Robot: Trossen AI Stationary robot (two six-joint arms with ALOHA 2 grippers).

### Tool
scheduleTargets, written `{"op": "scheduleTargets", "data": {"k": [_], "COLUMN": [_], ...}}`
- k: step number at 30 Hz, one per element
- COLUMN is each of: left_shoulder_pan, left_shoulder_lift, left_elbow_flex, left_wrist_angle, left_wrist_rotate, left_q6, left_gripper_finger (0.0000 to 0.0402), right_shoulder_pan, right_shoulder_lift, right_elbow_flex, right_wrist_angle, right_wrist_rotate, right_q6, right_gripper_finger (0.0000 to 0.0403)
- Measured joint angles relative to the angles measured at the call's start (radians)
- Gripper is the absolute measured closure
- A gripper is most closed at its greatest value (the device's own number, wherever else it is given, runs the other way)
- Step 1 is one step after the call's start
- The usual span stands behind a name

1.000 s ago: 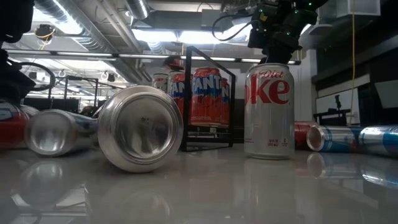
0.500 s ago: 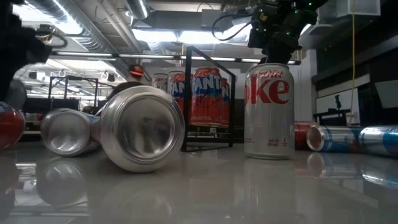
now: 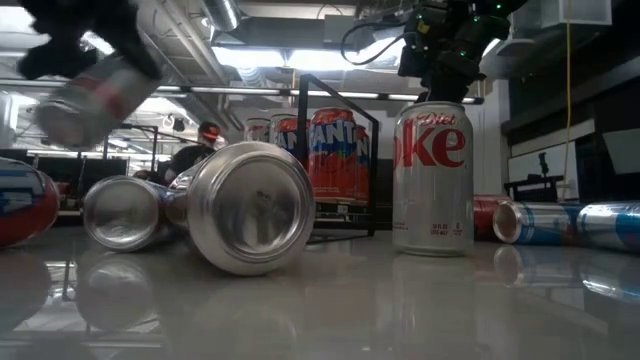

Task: Pick and place cans onto a shelf
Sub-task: Put the pink and white soda can on the shelf aligned with the other right pink and white soda can

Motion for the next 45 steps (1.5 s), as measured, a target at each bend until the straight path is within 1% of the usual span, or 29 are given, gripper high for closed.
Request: {"op": "scheduleTargets", "data": {"k": [3,6,12,16,20,26,28,31,35,38,41,45], "left_shoulder_pan": [0.013,0.031,0.065,0.09,0.12,0.177,0.196,0.223,0.249,0.254,0.25,0.233], "left_shoulder_lift": [0.002,0.002,0.002,0.002,0.002,0.003,0.015,0.048,0.124,0.206,0.296,0.425], "left_elbow_flex": [0.0,0.0,0.0,0.0,0.0,0.0,0.0,0.0,0.0,0.0,0.0,0.0], "left_wrist_angle": [0.044,0.119,0.307,0.443,0.592,0.803,0.862,0.94,1.067,1.194,1.328,1.478], "left_wrist_rotate": [-0.103,-0.143,-0.16,-0.144,-0.059,0.14,0.187,0.247,0.322,0.375,0.42,0.45], "left_q6": [0.093,0.22,0.538,0.727,0.902,1.128,1.18,1.259,1.34,1.413,1.472,1.497], "left_gripper_finger": [0.0168,0.0168,0.0167,0.0167,0.0167,0.0167,0.0167,0.0167,0.0167,0.0167,0.0167,0.0167], "right_shoulder_pan": [0.0,0.0,0.0,0.0,0.0,0.0,0.0,0.001,0.001,0.002,0.02,0.081], "right_shoulder_lift": [0.0,0.0,0.0,0.0,0.0,0.0,0.0,-0.001,-0.001,-0.002,-0.004,-0.004], "right_elbow_flex": [0.0,0.0,0.0,0.0,0.014,0.059,0.073,0.079,0.079,0.079,0.079,0.079], "right_wrist_angle": [0.0,0.0,0.008,0.023,0.019,0.017,0.025,0.063,0.079,0.078,0.082,0.081], "right_wrist_rotate": [0.0,0.0,0.0,0.0,0.0,-0.01,-0.051,-0.166,-0.326,-0.396,-0.4,-0.358], "right_q6": [0.0,0.0,0.0,-0.011,-0.079,-0.105,-0.105,-0.105,-0.104,-0.103,-0.102,-0.102], "right_gripper_finger": [0.0013,0.0013,0.0013,0.0013,0.0013,0.0013,0.0013,0.0013,0.0013,0.0013,0.0013,0.0013]}}
